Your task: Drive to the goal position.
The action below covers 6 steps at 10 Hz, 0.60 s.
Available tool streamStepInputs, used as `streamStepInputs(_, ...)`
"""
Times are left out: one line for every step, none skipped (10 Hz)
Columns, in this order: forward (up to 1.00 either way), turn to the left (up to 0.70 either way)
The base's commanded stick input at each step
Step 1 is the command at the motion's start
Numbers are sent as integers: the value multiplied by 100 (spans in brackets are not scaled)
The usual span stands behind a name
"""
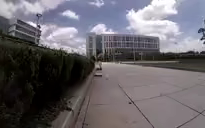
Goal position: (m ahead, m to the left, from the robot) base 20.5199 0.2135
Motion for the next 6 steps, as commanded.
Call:
streamStepInputs(4,0)
streamStepInputs(4,0)
streamStepInputs(4,0)
streamStepInputs(4,0)
streamStepInputs(4,0)
streamStepInputs(4,0)
